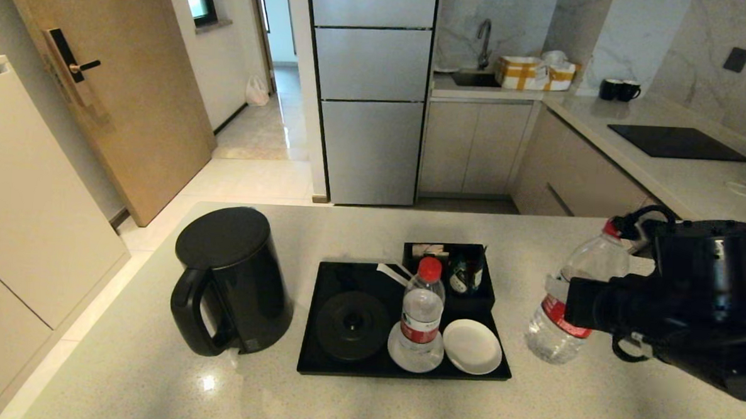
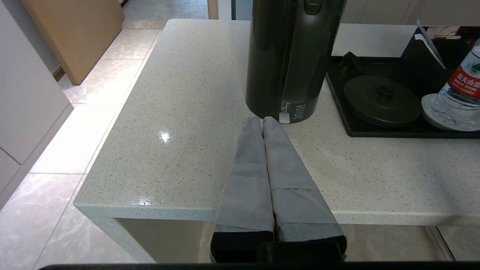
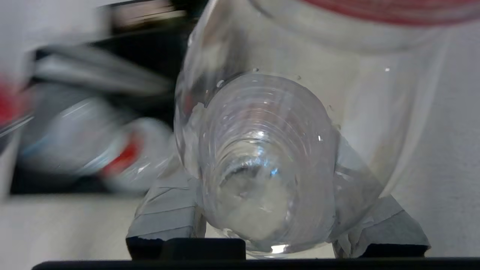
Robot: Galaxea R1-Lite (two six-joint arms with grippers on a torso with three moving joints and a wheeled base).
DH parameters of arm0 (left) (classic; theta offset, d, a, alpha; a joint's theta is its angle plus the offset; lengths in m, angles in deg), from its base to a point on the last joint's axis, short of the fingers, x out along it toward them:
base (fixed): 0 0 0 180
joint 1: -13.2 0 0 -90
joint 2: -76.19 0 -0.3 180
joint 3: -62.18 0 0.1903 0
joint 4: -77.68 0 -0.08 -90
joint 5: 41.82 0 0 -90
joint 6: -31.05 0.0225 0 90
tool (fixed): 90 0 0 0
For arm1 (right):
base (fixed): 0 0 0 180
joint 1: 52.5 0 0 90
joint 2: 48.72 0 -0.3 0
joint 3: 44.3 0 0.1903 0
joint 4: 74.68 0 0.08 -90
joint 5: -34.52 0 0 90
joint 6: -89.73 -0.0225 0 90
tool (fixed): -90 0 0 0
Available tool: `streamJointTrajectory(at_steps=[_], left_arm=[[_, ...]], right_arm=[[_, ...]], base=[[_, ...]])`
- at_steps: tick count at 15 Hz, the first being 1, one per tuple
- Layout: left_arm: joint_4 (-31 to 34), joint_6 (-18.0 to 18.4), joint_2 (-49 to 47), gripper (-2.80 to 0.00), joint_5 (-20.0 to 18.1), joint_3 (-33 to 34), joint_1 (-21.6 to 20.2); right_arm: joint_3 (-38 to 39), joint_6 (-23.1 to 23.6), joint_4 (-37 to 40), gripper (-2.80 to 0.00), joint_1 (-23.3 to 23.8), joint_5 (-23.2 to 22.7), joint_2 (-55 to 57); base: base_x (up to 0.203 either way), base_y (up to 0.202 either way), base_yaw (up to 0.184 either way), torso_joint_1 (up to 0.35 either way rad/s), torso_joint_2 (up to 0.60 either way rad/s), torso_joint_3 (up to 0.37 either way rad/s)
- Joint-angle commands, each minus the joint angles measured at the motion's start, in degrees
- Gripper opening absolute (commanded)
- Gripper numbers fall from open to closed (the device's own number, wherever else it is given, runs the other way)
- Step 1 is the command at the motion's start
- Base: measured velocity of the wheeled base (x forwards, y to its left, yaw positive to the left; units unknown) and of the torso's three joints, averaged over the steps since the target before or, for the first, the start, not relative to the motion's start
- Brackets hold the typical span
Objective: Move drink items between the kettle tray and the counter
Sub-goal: Return the bottled water to its original position
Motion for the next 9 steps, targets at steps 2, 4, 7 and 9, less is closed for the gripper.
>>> streamJointTrajectory(at_steps=[2,4,7,9], left_arm=[[0.0,-0.1,-0.1,-2.8,0.0,0.1,0.0],[0.0,-0.1,-0.1,-2.8,0.0,0.1,0.0],[0.0,-0.1,0.0,-2.8,0.0,0.1,0.0],[0.0,-0.1,-0.1,-2.8,0.0,0.1,0.0]], right_arm=[[-2.1,-0.4,4.4,-2.8,-11.8,6.7,-4.2],[-2.7,-0.1,4.5,-2.8,-13.4,9.7,-1.9],[-2.4,0.1,1.0,-2.8,-14.6,10.9,3.4],[-2.4,0.0,-3.5,-2.8,-14.9,12.2,9.5]], base=[[0.0,0.0,0.0,0.0,0.0,0.0],[0.0,0.0,0.0,0.0,0.0,0.0],[0.0,0.0,0.0,0.0,0.0,0.0],[0.0,0.0,0.0,0.0,0.0,0.0]])
